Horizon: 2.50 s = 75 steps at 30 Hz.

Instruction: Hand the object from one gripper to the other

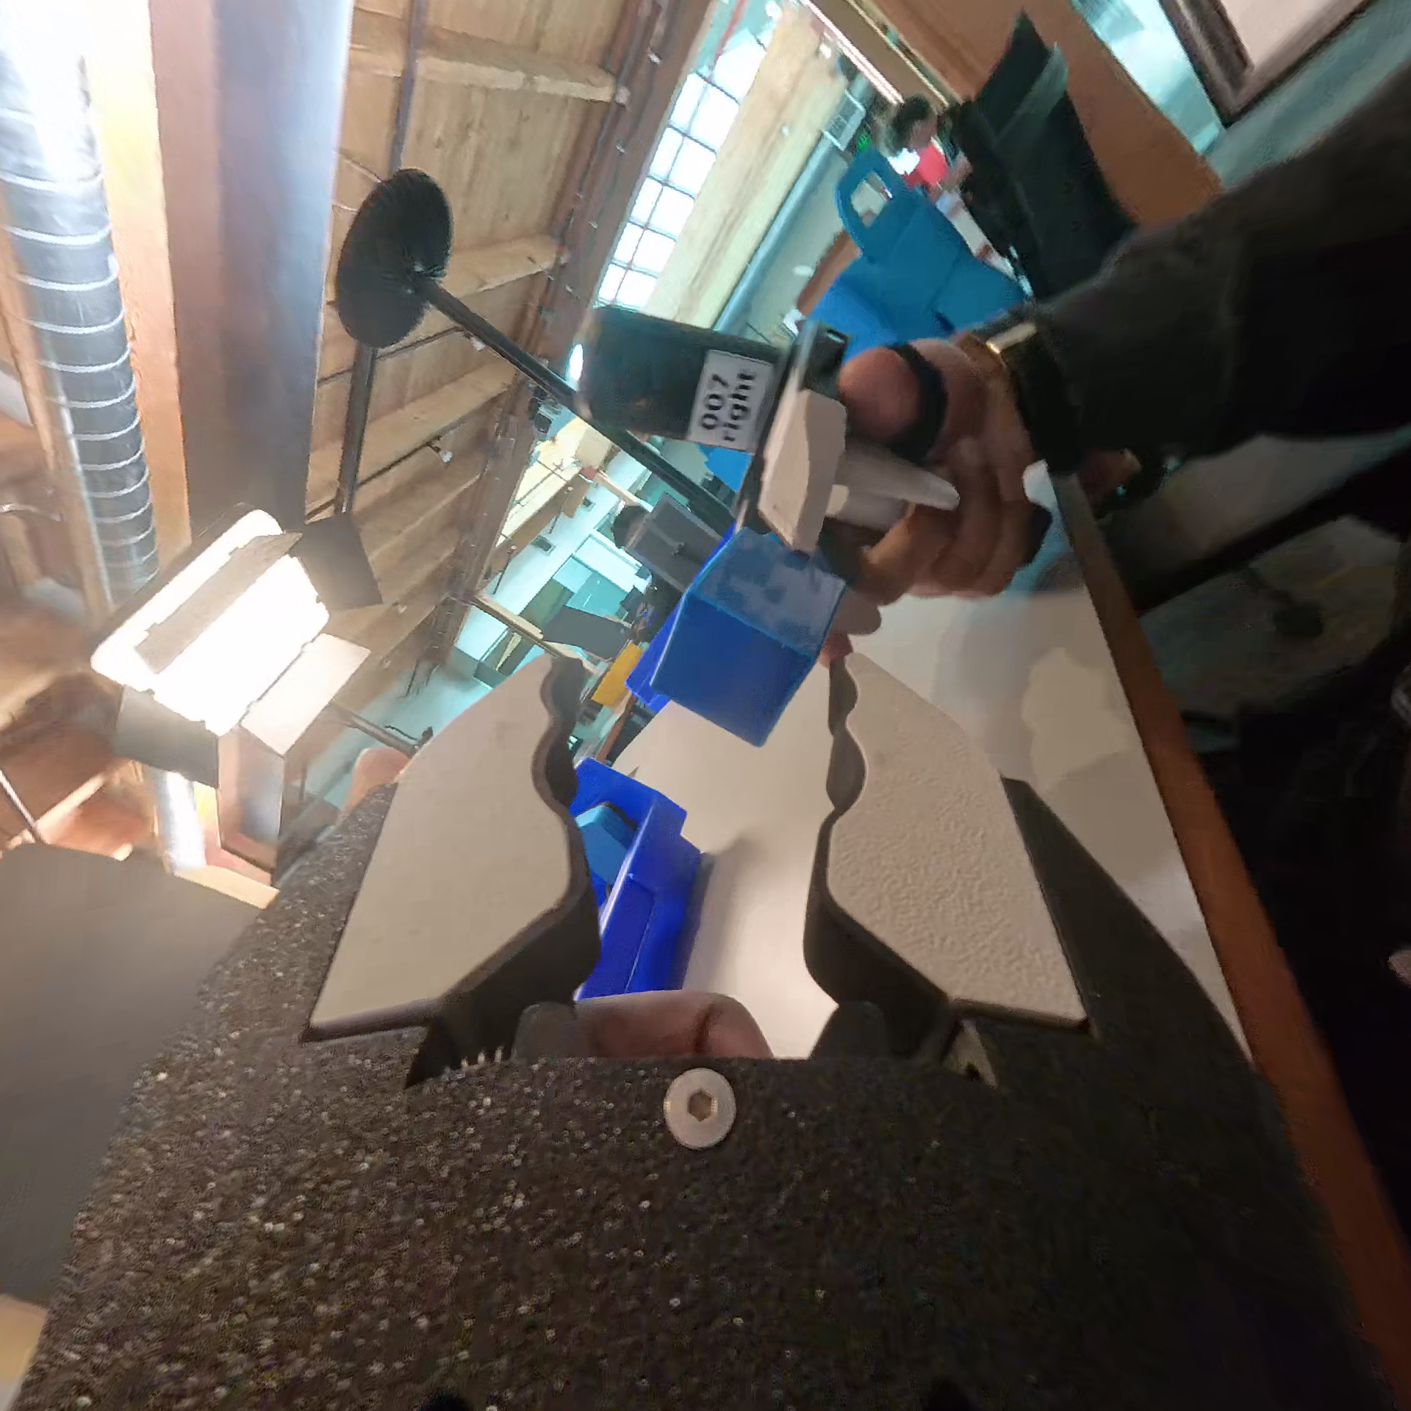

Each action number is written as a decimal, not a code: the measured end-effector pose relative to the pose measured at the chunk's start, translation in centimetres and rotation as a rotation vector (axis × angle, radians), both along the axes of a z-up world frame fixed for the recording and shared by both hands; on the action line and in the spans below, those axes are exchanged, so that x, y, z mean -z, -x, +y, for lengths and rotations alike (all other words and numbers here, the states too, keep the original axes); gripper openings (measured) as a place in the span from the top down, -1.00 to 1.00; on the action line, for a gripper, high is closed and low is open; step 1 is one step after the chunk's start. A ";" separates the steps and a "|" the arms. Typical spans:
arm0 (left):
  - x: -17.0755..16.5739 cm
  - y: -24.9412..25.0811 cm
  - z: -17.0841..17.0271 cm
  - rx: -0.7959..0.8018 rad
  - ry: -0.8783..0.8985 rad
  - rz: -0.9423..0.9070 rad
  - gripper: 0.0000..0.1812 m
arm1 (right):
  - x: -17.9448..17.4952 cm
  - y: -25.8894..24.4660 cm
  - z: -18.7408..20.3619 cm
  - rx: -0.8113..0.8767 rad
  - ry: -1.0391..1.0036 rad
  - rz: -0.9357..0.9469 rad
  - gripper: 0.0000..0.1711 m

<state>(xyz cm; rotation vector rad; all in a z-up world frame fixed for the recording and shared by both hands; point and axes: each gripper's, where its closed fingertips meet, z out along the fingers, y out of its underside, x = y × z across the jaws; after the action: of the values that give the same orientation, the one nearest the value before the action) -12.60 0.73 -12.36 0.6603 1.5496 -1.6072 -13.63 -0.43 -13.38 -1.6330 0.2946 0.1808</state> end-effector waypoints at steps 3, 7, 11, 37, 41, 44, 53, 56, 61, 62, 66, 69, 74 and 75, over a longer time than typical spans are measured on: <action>2.0 0.4 -0.6 -0.002 -0.109 -0.066 0.28 | 1.4 0.5 0.5 -0.045 0.062 0.060 0.66; 3.5 0.9 -1.2 0.015 -0.180 -0.094 0.45 | 2.1 0.5 0.9 -0.052 0.099 0.091 0.66; 3.5 0.1 -1.3 -0.023 -0.189 -0.081 0.57 | 2.3 -0.1 0.8 -0.011 0.112 0.086 0.66; 1.4 -4.6 -2.8 -0.436 -0.023 -0.107 0.45 | 1.0 -6.9 0.5 0.648 0.268 -0.341 0.18; 1.9 -4.9 -2.5 -0.346 -0.038 0.094 0.13 | 0.3 -6.5 0.3 0.601 0.189 -0.297 0.18; 1.2 -4.4 -2.3 -0.270 -0.002 0.195 0.07 | -0.4 -5.5 0.9 0.490 0.079 -0.196 0.18; 0.5 -1.7 -2.5 -0.126 0.025 0.142 0.24 | -0.7 -1.9 3.1 0.158 -0.080 0.093 0.18; 0.9 -0.7 -2.8 -0.093 0.001 0.081 0.35 | -0.8 -0.6 3.7 0.033 -0.126 0.215 0.18; 1.0 -2.0 -2.5 -0.184 -0.014 0.045 0.59 | -0.2 -1.6 3.5 0.078 -0.113 0.225 0.19; 1.0 -2.8 -2.3 -0.245 -0.015 0.019 0.59 | -0.1 -2.5 3.2 0.148 -0.099 0.184 0.21; 0.8 -6.0 -1.4 -0.493 -0.006 -0.047 0.59 | -1.1 -5.6 0.6 0.476 -0.017 -0.079 0.28; 0.7 -7.2 -1.0 -0.625 -0.008 -0.115 0.59 | -1.6 -5.3 0.7 0.557 0.059 -0.220 0.26; 1.4 -7.4 -1.4 -0.694 -0.061 -0.196 0.59 | 0.2 -5.8 1.6 0.674 0.263 -0.435 0.46; 1.3 -7.5 -1.4 -0.685 -0.052 -0.187 0.58 | 0.1 -5.9 1.6 0.687 0.273 -0.470 0.54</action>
<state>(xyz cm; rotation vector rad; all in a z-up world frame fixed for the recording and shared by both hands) -5.12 -0.66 -13.71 0.2455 1.4646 -0.9659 -7.78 1.15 -13.48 -1.6906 0.5111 -0.7817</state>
